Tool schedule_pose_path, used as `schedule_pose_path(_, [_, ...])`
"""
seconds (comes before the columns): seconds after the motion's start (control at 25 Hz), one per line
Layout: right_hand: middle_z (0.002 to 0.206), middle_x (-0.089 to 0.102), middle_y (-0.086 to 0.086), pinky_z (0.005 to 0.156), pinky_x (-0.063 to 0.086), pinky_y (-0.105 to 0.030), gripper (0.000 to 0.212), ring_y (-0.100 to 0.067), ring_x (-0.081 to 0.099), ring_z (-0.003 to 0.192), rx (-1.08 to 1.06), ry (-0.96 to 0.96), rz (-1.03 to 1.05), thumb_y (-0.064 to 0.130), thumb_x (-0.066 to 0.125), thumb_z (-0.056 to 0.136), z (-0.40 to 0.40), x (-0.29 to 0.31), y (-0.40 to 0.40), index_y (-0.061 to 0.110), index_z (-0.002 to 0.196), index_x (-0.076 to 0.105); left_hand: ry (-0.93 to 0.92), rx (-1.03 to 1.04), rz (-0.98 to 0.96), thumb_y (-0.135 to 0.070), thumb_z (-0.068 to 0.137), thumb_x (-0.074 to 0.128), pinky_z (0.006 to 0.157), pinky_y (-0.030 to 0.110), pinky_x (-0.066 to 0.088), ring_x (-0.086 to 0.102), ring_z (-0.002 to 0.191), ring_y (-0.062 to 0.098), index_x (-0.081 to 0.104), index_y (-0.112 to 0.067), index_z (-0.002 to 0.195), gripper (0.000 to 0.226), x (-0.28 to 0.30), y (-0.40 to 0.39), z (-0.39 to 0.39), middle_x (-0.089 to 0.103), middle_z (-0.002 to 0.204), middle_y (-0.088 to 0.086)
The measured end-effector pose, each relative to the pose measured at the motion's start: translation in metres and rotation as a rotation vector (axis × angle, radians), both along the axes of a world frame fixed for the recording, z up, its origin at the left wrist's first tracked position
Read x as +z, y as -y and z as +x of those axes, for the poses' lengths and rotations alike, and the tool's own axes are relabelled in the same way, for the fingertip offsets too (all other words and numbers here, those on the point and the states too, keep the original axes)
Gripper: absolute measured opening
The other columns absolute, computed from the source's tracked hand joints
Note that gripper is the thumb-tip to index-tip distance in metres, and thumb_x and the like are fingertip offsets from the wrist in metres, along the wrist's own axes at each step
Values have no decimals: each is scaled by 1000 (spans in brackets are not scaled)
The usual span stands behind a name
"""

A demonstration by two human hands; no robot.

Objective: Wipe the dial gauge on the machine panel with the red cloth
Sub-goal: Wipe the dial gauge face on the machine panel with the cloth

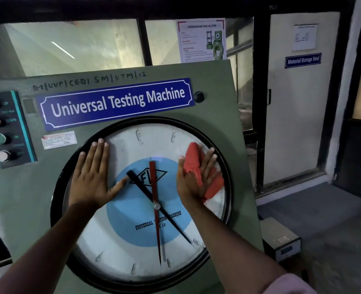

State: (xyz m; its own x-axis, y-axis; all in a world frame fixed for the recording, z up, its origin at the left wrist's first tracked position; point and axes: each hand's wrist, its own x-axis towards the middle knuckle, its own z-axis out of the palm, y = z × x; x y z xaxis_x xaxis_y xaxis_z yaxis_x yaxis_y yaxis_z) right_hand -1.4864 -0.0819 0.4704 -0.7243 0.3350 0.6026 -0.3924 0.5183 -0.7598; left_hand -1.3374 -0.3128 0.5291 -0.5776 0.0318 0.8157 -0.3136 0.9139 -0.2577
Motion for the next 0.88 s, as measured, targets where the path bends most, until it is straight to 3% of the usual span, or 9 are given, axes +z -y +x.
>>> schedule_pose_path(0.12, [180,13,-6,133,7,-56,84,-25,12,166,4,-75,141,70,27,104,-10,8,1,25,171,3,-16,-10,-13,-78,95,33,137,43,-2,1,169,23,0,-11,173,108,-1,4,-2,-1,182,7])
schedule_pose_path(0.24, [178,18,-5,133,9,-56,84,-25,13,166,6,-81,129,71,35,103,3,-50,-14,24,170,18,-20,-18,-12,-79,95,32,137,43,-1,2,169,23,0,-12,173,108,-2,7,-5,-2,183,7])
schedule_pose_path(0.36, [178,13,-6,134,8,-55,92,-27,8,166,47,28,54,73,38,99,16,-85,-21,20,170,14,-28,-13,-19,-80,95,31,137,44,0,2,169,23,0,-11,173,109,-4,6,-6,-2,183,7])
schedule_pose_path(0.52, [178,13,-13,132,9,-61,98,-32,12,166,9,140,-154,74,34,97,6,-18,1,14,167,2,-33,-20,-14,-80,95,30,137,46,5,3,169,22,2,-10,173,108,-3,5,-4,1,182,7])
schedule_pose_path(0.68, [179,11,-12,129,14,-64,78,-30,12,166,-86,55,25,60,33,107,-6,46,31,19,171,15,-48,-13,-22,-81,96,29,137,44,3,3,169,20,8,-8,172,108,-2,4,-3,4,182,8])
schedule_pose_path(0.8, [178,17,-14,124,26,-65,73,-30,20,164,-85,-75,8,56,27,108,-6,77,51,19,171,19,-81,5,24,-83,95,31,137,43,3,5,169,19,8,-11,173,108,-7,3,-1,6,182,6])
schedule_pose_path(0.88, [178,19,-13,125,25,-65,74,-28,22,164,-68,-166,19,56,27,107,-7,101,61,20,171,19,-122,18,89,-84,94,31,137,41,2,6,169,19,7,-13,173,109,-11,2,1,6,182,5])
